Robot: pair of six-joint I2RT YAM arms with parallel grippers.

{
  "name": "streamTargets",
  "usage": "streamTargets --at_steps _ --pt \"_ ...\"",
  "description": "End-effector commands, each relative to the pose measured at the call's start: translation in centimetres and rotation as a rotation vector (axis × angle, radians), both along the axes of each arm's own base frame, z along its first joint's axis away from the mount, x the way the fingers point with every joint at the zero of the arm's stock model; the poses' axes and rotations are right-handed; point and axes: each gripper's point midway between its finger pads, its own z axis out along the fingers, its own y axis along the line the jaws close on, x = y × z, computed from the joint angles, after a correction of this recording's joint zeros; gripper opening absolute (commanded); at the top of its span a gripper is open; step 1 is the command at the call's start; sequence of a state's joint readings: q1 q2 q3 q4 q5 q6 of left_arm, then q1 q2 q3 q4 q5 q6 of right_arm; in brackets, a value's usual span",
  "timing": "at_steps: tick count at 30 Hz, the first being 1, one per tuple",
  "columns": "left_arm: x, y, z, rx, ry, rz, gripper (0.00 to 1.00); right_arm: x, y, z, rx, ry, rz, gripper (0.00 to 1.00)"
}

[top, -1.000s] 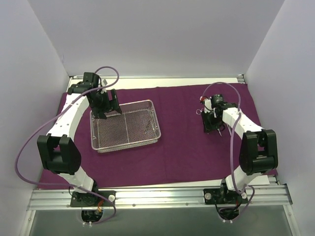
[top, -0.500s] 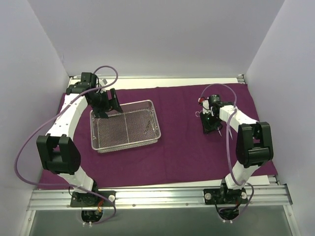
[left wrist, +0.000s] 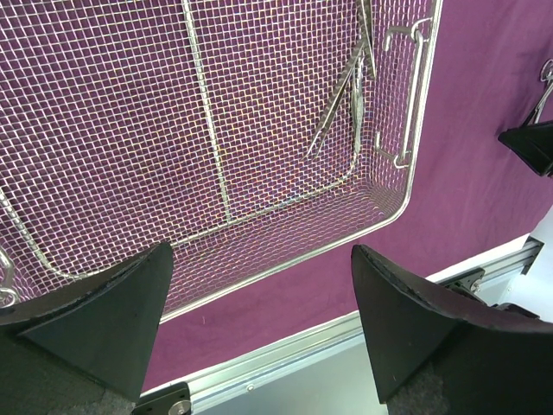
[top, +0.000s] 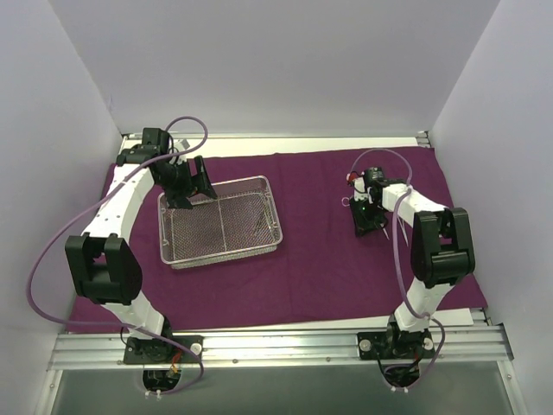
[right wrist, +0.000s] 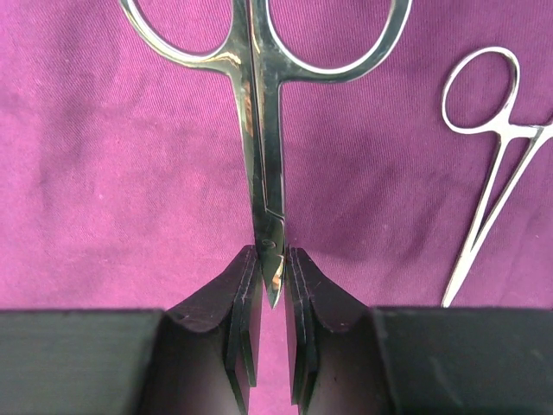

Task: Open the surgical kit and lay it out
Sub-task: Place the medical item in the surgical kit.

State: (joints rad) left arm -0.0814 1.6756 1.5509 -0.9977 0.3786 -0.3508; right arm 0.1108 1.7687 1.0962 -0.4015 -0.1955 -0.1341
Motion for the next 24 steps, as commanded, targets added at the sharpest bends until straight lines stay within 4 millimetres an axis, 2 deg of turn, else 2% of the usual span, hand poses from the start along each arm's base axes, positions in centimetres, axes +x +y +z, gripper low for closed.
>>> streamTargets --at_steps 1,16,20,24 --pt "1.05 -0.07 0.87 -0.021 -0.049 -0.024 0.93 0.74 0.18 0.17 0.015 0.0 -0.016 0.05" --pt "0.92 -0.2 0.42 -0.041 -0.034 -0.027 0.93 0.62 0.07 -0.36 0.005 0.014 -0.02 0.19" --pt "0.82 -0.26 0.47 -0.045 -0.034 -0.029 0.94 0.68 0.01 -0.14 0.003 0.004 -0.024 0.24" --pt "0.81 -0.34 0.6 -0.05 -0.039 -0.03 0.96 0.91 -0.01 0.32 0.003 -0.012 -0.028 0.24"
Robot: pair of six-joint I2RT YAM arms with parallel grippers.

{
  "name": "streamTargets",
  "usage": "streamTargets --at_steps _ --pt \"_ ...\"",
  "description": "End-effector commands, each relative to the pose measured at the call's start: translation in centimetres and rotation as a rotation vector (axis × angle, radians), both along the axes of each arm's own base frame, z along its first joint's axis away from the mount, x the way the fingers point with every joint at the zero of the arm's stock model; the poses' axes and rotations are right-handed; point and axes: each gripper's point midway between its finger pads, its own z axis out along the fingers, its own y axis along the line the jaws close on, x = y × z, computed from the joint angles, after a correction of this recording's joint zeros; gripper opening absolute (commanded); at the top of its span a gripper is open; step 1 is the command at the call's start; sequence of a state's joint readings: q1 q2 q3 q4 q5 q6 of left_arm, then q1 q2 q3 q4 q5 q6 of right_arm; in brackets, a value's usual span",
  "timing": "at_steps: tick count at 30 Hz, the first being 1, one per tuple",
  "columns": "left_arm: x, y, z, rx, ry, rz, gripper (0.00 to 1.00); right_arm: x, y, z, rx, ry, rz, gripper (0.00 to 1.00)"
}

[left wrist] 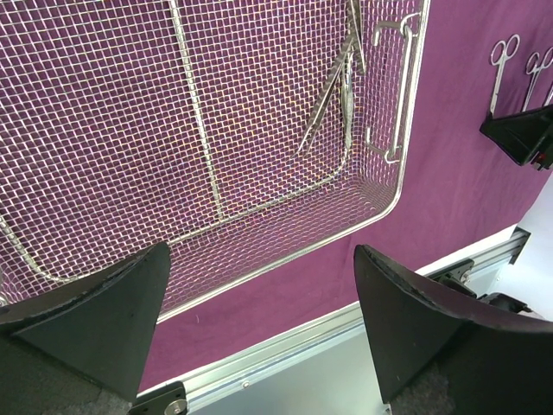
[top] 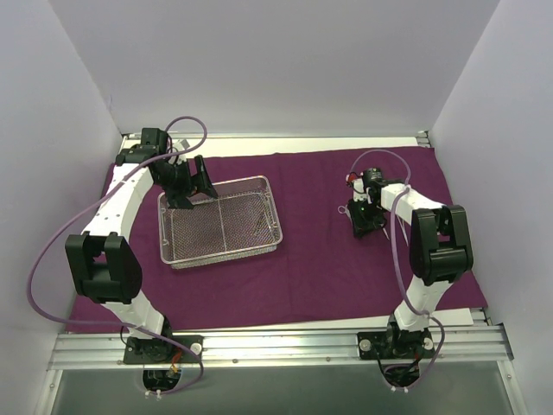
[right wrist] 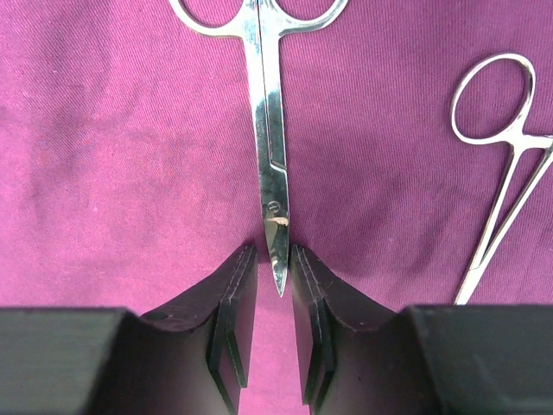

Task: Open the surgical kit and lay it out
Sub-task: Place the medical item in the surgical kit.

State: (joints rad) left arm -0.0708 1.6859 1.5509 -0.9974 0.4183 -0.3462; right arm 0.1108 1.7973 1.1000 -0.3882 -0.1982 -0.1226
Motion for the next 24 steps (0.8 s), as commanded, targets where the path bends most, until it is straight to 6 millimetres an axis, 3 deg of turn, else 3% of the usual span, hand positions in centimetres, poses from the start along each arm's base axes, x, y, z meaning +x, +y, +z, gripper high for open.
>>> streamTargets --at_steps 1,7,11,15,19,24 --pt "0.8 -0.1 0.7 -0.017 -0.053 -0.02 0.96 0.8 -0.1 1.3 0.0 -0.03 -0.022 0.24" --pt "0.6 -1.3 0.5 -0.051 -0.064 -0.071 0.93 2.0 -0.6 5.4 -0.019 -0.13 -0.05 0.25" --pt "0.0 -2.5 -0.4 -0.026 -0.044 -0.122 0.9 3.6 -0.7 10.8 -0.013 -0.287 -0.07 0.32" --pt "-0.4 -4.3 -2.0 0.042 -0.036 -0.19 0.84 4.6 -0.4 15.6 0.025 -0.414 -0.112 0.33" --pt "-0.9 -7.5 -4.0 0.113 -0.027 -0.257 0.8 5.8 0.7 20.5 0.126 -0.529 -0.201 0.34" --pt "-0.5 -9.1 -6.8 0.185 -0.022 -0.271 0.77 5.5 1.4 23.6 0.194 -0.556 -0.259 0.35"
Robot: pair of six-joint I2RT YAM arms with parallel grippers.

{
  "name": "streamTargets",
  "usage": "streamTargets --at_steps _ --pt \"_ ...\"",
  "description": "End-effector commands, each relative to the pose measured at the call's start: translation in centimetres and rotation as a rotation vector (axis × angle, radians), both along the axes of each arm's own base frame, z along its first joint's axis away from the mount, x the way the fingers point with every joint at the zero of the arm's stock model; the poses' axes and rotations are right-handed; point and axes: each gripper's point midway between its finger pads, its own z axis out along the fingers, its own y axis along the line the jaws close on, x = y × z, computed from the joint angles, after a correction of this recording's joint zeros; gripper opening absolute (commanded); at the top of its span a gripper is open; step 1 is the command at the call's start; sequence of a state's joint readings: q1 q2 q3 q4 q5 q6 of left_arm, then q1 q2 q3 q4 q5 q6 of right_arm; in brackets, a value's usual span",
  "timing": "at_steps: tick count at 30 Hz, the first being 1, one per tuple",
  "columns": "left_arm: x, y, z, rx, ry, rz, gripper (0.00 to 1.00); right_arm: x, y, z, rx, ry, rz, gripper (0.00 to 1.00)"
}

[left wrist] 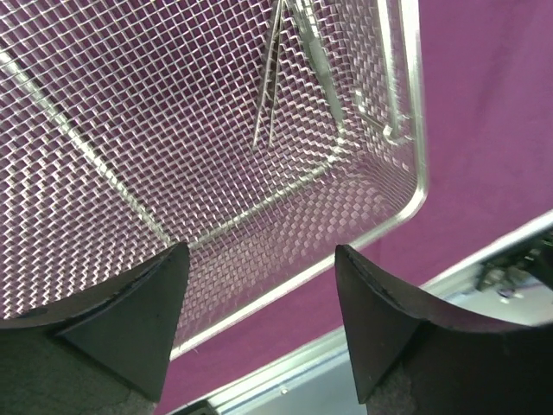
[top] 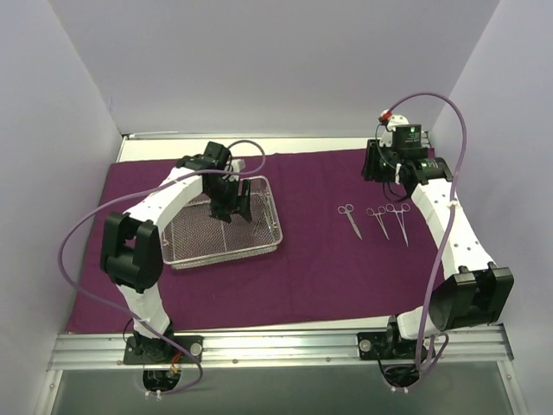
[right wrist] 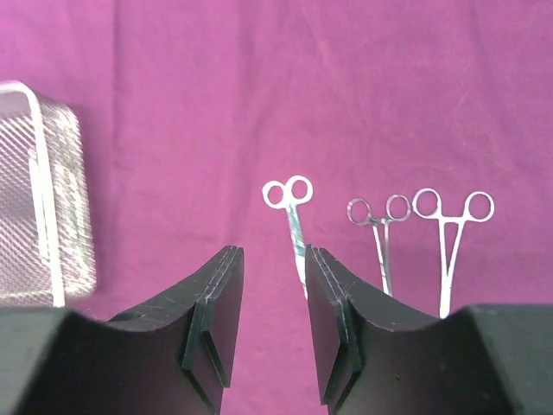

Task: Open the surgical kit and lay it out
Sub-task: Pick up the medical item from the container.

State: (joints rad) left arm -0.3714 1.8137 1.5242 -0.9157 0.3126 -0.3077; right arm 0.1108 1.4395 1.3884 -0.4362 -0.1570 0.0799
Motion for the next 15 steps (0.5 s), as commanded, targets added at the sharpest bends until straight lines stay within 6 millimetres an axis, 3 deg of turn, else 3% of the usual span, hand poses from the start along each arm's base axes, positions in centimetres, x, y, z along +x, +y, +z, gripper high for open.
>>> streamTargets --at_steps 1,5,9,15 --pt "1.9 -0.3 -1.3 0.071 -0.069 0.009 0.75 -1.1 0.7 2.0 0.083 0.001 -0.047 0.34" --pt "2.1 -1.9 -2.3 0.13 -0.086 -0.016 0.72 -2.4 1.0 3.5 0.107 -0.055 -0.026 0.36" --pt "2.8 -2.9 -3.3 0.184 -0.096 -0.02 0.7 -3.8 1.0 2.2 0.097 -0.033 -0.006 0.36" --pt "3.6 -3.9 -4.6 0.222 -0.121 -0.017 0.64 -5.1 0.8 2.1 0.089 -0.03 -0.002 0.36"
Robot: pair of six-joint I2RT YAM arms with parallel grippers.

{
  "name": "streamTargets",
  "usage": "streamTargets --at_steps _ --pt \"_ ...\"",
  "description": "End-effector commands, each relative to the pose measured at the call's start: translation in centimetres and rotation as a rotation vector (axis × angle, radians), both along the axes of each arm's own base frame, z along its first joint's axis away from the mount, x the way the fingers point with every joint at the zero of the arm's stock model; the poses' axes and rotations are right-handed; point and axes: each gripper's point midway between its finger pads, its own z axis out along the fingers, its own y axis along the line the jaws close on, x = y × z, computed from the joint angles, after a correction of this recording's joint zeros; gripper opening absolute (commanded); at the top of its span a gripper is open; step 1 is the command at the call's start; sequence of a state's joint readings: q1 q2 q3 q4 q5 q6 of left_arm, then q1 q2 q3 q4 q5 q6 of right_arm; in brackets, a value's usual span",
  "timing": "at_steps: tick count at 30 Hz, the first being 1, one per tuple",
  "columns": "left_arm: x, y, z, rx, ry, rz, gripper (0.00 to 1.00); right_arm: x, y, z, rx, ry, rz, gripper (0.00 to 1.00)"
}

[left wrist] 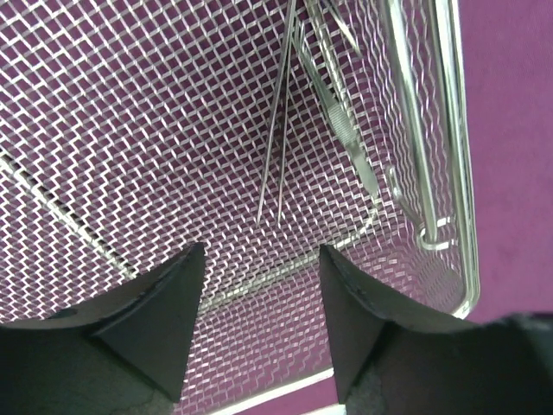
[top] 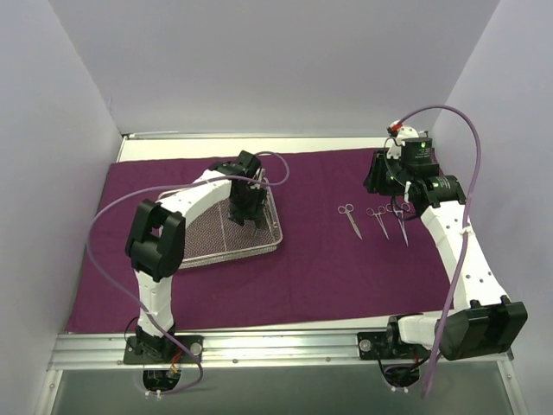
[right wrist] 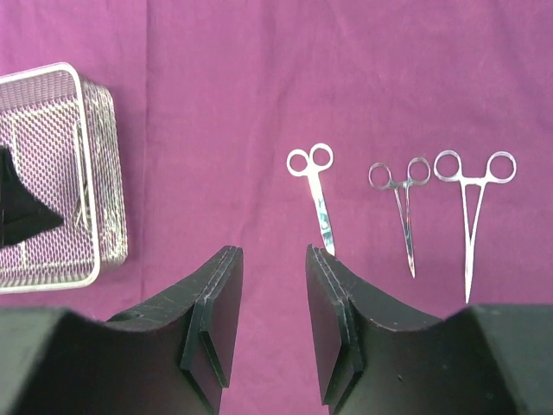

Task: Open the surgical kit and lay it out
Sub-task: Pick up the medical item from the container.

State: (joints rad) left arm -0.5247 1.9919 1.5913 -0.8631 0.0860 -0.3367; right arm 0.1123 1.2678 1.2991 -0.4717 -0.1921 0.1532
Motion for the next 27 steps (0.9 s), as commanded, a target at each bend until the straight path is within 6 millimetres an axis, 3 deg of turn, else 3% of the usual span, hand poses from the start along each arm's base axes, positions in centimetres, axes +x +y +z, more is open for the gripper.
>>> streamTargets --at_steps 1,9,27 --pt "2.6 -0.6 0.6 0.02 -0.092 0.026 0.62 -1.2 0.2 0.2 0.005 0.005 0.015 0.36" --pt "3.4 -0.6 -1.1 0.07 -0.096 0.03 0.51 -1.7 -0.1 0.4 -0.013 0.012 0.019 0.36" --pt "3.6 -1.8 -1.7 0.066 -0.129 0.019 0.54 -1.6 0.5 -1.3 0.002 0.055 0.043 0.35"
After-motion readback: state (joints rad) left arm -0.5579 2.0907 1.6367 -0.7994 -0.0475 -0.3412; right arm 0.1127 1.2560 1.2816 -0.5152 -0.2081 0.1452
